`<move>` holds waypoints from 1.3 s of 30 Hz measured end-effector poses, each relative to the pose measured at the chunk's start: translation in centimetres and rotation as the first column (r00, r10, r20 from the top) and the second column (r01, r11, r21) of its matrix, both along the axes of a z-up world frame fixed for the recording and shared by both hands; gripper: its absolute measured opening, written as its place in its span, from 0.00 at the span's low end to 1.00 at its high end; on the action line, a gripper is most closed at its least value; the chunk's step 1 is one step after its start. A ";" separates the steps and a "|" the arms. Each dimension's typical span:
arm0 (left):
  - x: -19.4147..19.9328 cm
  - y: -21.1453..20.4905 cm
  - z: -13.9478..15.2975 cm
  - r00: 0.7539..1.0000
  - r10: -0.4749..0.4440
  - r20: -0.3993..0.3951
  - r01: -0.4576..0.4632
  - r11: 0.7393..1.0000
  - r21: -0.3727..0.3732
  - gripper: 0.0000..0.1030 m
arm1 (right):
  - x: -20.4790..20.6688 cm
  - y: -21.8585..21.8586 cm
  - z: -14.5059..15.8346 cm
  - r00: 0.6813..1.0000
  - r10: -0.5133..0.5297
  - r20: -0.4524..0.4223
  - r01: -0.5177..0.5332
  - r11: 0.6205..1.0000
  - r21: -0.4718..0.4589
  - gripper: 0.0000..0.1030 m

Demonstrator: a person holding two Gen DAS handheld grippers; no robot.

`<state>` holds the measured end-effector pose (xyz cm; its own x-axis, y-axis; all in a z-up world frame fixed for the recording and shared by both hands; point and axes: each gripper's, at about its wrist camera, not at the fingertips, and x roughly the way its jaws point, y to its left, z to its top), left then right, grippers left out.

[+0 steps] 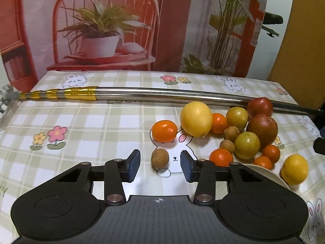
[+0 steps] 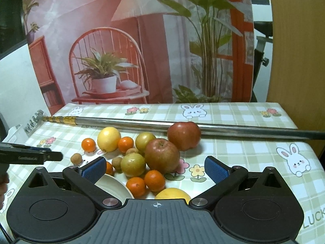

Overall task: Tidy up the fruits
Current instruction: 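Reach into the fruit pile and grasp a small brown fruit with the left tool, then grasp the large yellow grapefruit with the right tool while the left tool holds the brown fruit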

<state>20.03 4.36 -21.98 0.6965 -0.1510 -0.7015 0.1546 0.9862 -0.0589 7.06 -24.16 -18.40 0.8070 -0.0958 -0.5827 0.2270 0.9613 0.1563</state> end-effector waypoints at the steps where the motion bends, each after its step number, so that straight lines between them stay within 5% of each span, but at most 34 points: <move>1: 0.4 -0.2 -0.3 1.000 0.007 -0.007 -0.007 1.000 0.004 0.45 | 0.1 0.0 -0.2 1.000 -0.002 -0.001 0.002 1.000 0.005 0.99; 16: 3.1 -0.4 -3.4 0.998 0.008 -0.070 -0.007 1.000 0.004 0.37 | 0.8 -1.6 -2.0 0.999 -0.028 -0.020 0.029 0.999 0.045 0.99; 19: 3.1 -0.5 -3.4 0.998 -0.002 -0.066 0.002 1.000 0.007 0.25 | 0.8 -1.6 -2.2 0.999 -0.027 -0.021 0.028 0.998 0.050 0.99; 30: 0.6 -0.5 -2.2 0.999 -0.023 -0.036 0.022 1.000 -0.019 0.25 | -0.2 -2.1 -4.3 0.999 -0.030 -0.035 0.032 0.998 0.060 0.97; 39: -2.7 -1.2 -0.8 0.999 -0.053 -0.008 0.052 0.996 -0.076 0.25 | -0.9 -2.0 -6.3 1.000 -0.010 -0.017 0.011 0.998 0.055 0.79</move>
